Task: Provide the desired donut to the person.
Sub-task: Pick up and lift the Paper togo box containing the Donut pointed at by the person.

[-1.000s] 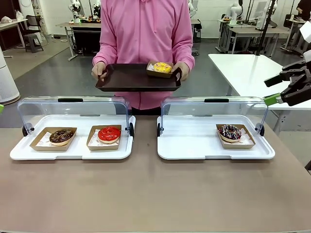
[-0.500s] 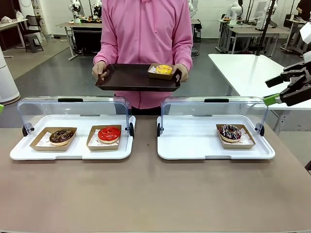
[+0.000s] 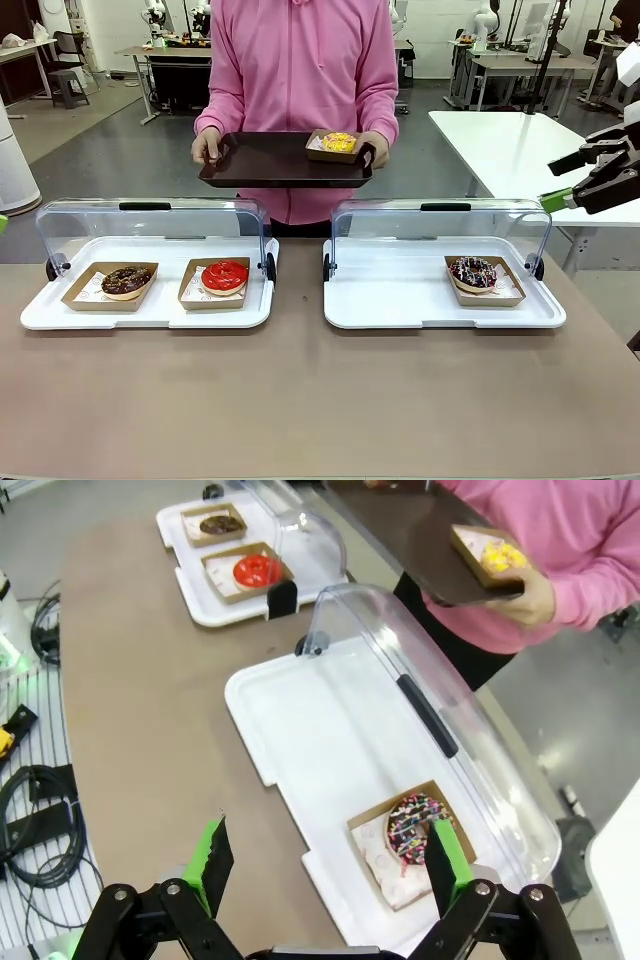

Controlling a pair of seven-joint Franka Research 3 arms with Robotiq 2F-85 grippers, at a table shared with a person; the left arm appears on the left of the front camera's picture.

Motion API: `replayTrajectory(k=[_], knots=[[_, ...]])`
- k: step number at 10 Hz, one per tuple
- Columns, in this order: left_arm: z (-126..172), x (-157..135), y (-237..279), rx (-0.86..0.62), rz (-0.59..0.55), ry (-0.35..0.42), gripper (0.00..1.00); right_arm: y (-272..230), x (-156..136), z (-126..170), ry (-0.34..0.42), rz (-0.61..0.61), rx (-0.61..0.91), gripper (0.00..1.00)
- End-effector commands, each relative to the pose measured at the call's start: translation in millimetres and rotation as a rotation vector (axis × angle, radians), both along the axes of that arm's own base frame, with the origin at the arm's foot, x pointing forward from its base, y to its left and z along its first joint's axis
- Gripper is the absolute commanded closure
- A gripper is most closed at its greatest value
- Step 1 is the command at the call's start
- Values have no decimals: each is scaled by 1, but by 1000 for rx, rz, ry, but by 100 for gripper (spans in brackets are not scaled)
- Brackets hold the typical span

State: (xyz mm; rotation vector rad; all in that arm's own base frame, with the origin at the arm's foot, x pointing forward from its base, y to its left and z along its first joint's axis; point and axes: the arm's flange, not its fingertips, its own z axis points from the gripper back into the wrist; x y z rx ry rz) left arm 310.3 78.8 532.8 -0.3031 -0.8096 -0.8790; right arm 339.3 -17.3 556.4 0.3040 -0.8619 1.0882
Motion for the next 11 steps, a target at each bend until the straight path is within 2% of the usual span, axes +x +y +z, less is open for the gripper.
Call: replayTrajectory(k=[1,11], knots=[[-1,0,2,-7,-12,-5,0,-4,-1,0,-1,5,28,0],[-1,0,2,-7,-12,-5,0,-4,-1,0,-1,5,28,0]])
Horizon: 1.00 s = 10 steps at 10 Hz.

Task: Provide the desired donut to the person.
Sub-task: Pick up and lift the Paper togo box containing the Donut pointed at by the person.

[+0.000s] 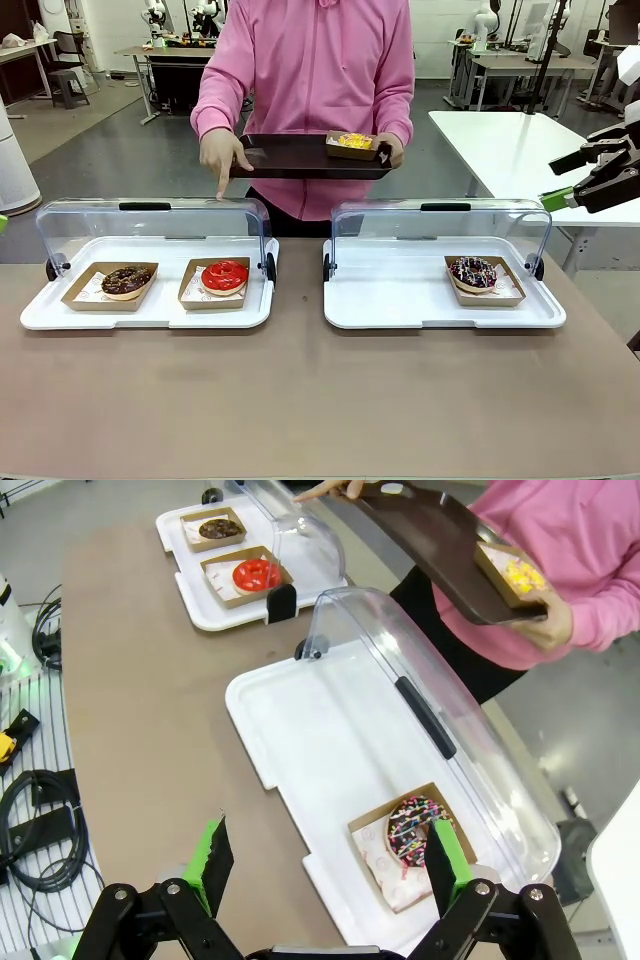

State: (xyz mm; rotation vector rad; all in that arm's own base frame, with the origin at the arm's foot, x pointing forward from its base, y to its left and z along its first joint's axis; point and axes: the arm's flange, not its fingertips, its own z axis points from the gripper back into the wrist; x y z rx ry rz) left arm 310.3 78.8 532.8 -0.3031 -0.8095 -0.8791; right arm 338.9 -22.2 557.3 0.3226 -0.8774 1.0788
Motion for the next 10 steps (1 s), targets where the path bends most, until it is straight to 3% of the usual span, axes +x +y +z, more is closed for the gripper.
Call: replayTrajectory(k=[1,10], knots=[[-1,0,2,-7,-12,-5,0,1,0,-1,1,6,4,0],[-1,0,2,-7,-12,-5,0,1,0,-1,1,6,4,0]])
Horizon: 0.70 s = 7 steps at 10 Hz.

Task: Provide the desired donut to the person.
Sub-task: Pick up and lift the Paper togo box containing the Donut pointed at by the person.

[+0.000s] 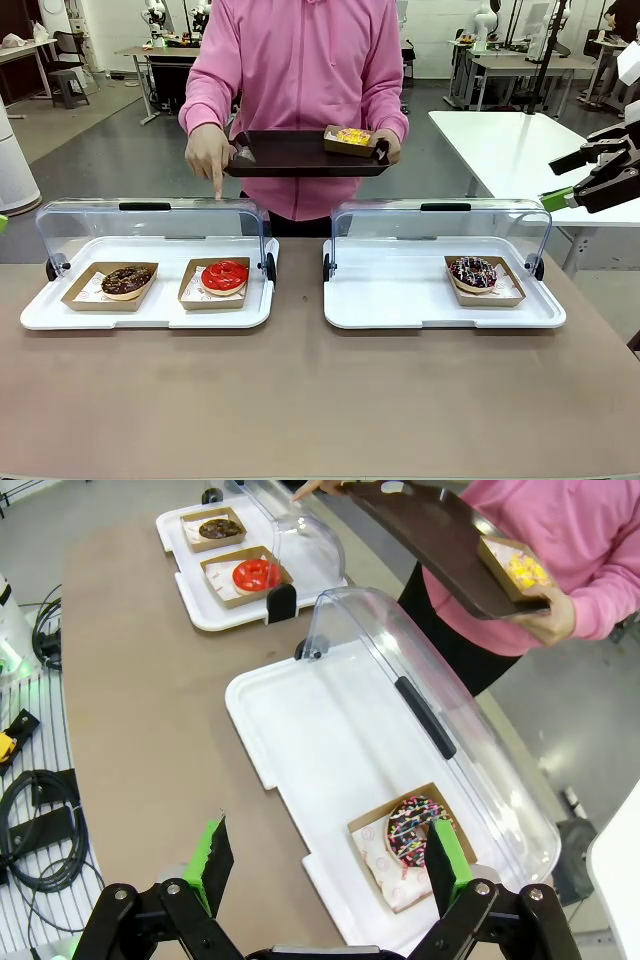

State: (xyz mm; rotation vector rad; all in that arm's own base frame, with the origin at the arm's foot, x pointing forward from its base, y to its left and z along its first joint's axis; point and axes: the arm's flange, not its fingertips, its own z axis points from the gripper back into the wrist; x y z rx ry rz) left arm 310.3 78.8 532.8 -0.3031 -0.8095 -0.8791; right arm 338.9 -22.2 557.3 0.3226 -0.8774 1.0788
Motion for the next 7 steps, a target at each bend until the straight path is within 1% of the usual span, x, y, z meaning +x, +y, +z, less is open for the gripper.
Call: replayTrajectory(k=[1,7], knots=[[-1,0,2,-7,-12,-5,0,1,0,-1,1,6,4,0],[0,0,0,0,0,0,0,1,0,-1,1,6,4,0]])
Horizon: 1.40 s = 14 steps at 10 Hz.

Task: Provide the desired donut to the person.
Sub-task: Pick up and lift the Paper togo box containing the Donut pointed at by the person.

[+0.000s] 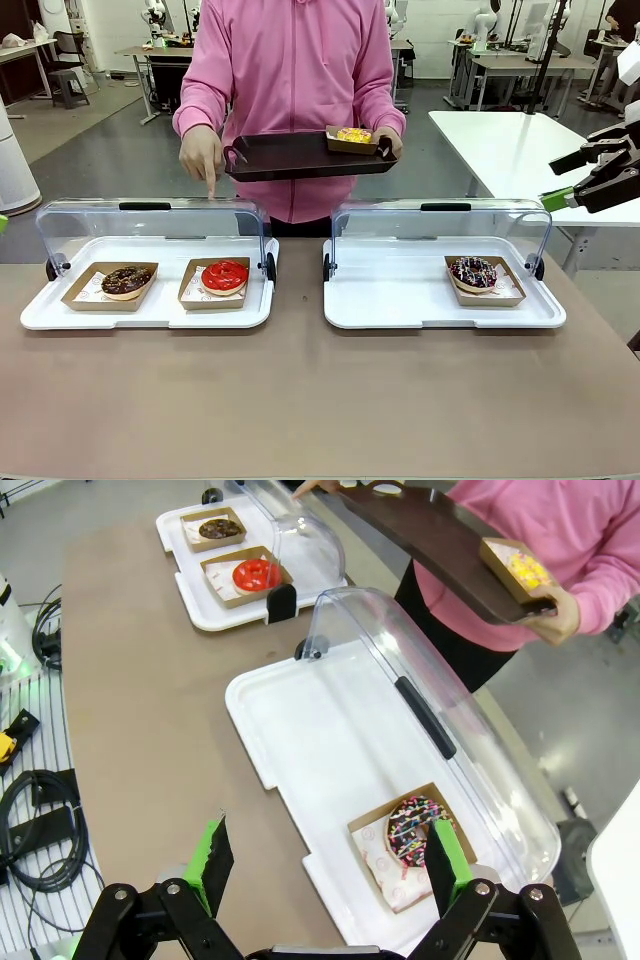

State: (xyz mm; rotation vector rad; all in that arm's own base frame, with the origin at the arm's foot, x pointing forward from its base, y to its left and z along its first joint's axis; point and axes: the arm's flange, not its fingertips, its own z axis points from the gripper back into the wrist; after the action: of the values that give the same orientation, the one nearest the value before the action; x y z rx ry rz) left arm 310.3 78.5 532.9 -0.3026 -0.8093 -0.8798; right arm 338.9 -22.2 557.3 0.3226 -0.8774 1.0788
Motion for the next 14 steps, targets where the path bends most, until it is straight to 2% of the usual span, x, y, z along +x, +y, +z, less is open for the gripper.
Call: replayTrajectory(k=[1,2,3,4,5,6,7,8,10,12,14], knots=[[3,4,-32,54,-44,-2,0,1,0,-1,1,6,4,0],[-40,-31,-88,64,-26,-4,0,1,0,-1,1,6,4,0],[-56,-32,-129,131,-48,32,0,1,0,-1,1,6,4,0],[-19,26,-130,276,-191,93,0,1,0,-1,1,6,4,0],[-15,60,-142,388,-306,128,0,1,0,-1,1,6,4,0],[-61,47,-176,383,-365,137,0,1,0,-1,1,6,4,0],[-90,56,-193,395,-399,136,0,1,0,-1,1,6,4,0],[-96,88,-193,480,-432,132,0,1,0,-1,1,6,4,0],[-138,106,-216,541,-418,120,0,1,0,-1,1,6,4,0],[-147,143,-218,523,-421,133,0,1,0,-1,1,6,4,0],[-159,158,-226,550,-400,130,0,1,0,-1,1,6,4,0]])
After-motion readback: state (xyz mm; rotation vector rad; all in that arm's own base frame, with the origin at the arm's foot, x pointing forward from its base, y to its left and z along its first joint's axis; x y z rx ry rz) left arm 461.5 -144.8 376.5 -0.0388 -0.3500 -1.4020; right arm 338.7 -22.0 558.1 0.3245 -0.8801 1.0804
